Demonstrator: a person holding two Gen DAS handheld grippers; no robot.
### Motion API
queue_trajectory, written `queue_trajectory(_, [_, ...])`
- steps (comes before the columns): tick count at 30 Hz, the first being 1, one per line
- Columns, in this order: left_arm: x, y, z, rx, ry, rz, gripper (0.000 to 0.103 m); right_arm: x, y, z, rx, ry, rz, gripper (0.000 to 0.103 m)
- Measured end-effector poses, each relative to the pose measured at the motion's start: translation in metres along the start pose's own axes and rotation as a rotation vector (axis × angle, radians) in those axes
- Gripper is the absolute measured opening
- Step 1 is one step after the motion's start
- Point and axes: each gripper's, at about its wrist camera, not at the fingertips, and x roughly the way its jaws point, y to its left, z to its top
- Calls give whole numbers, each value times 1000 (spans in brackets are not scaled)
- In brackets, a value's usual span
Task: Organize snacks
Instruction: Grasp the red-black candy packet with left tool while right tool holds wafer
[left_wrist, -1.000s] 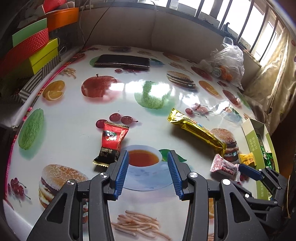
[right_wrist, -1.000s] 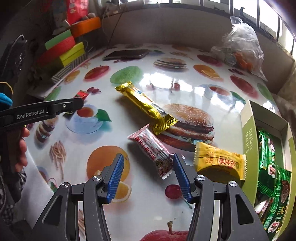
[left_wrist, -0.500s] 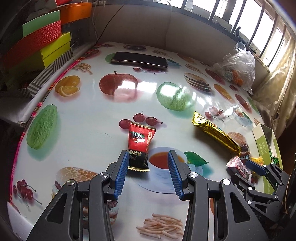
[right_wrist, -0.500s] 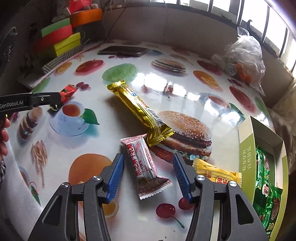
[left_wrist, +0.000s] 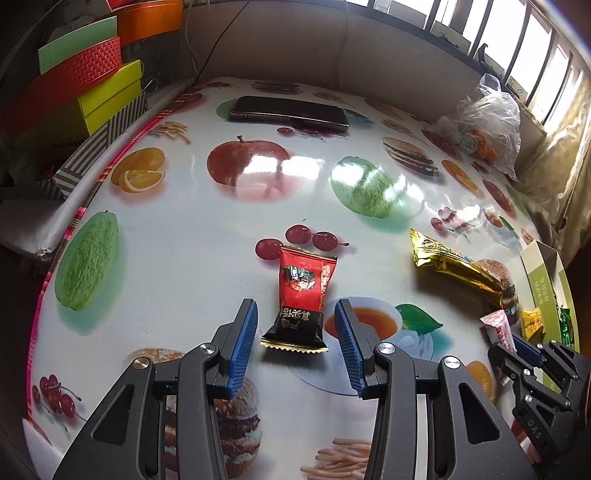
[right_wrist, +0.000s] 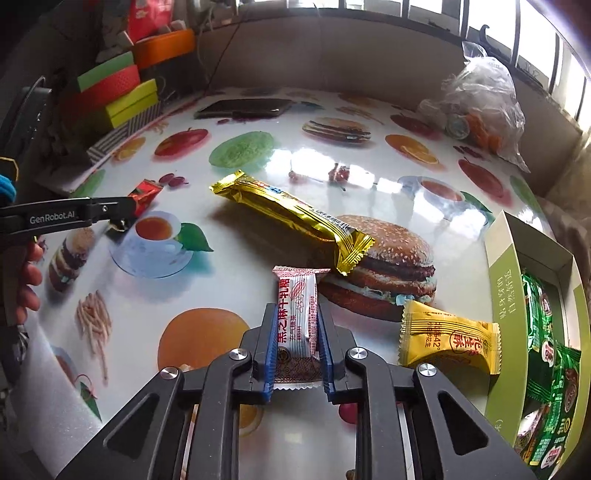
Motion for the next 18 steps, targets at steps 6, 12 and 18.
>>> queue_trajectory(6, [7,-3,0,30,12,25,45,-4,-1,-4,29,-6,1,19])
queue_trajectory(12, [11,-6,3,54,6,67,45,-5,0,-6,41,-11,-5,19])
queue_trajectory(18, [12,-9,1,69,-1,91,45,-6,-1,-8,51,-12,-6,19])
